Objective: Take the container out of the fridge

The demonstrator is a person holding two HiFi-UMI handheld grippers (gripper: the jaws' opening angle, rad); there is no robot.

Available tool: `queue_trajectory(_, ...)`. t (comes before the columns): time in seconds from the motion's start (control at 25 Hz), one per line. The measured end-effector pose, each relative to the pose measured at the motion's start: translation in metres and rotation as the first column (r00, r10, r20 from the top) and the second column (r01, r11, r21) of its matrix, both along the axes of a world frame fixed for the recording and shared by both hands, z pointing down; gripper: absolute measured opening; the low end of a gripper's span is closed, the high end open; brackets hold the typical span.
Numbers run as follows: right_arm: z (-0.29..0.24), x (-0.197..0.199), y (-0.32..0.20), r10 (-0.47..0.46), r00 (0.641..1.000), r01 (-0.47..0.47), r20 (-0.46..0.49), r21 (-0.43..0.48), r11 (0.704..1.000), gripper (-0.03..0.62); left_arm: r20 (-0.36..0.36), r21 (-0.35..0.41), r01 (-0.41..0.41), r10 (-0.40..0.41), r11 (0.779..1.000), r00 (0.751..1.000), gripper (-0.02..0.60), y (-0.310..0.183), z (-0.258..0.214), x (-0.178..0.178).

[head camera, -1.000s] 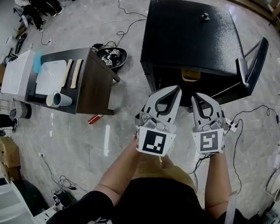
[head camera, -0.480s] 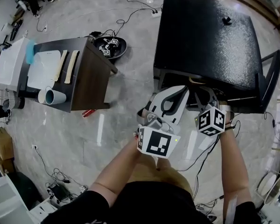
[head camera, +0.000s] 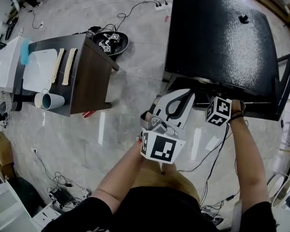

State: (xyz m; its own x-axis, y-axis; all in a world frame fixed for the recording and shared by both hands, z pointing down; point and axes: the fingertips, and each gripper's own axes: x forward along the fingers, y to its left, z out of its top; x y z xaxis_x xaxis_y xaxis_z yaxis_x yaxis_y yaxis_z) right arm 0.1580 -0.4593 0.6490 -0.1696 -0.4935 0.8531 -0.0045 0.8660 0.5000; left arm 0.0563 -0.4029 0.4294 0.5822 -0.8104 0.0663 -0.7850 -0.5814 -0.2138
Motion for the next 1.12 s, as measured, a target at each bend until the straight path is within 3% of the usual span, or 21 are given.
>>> queue_trajectory(0.56, 0.055, 0.010, -0.027, -0.012, 0.993, 0.003, -0.114, -0.082, 0.997, 0.101, -0.016, -0.047, -0.010, 0.010, 0.999, 1.000, 0.025, -0.005, 0.031, -0.009)
queue_trajectory(1.12, 0.093, 0.016, -0.032, 0.006, 0.992, -0.028, -0.128, -0.172, 0.985, 0.100, -0.019, -0.073, -0.005, 0.003, 0.997, 1.000, 0.025, -0.015, 0.048, -0.015)
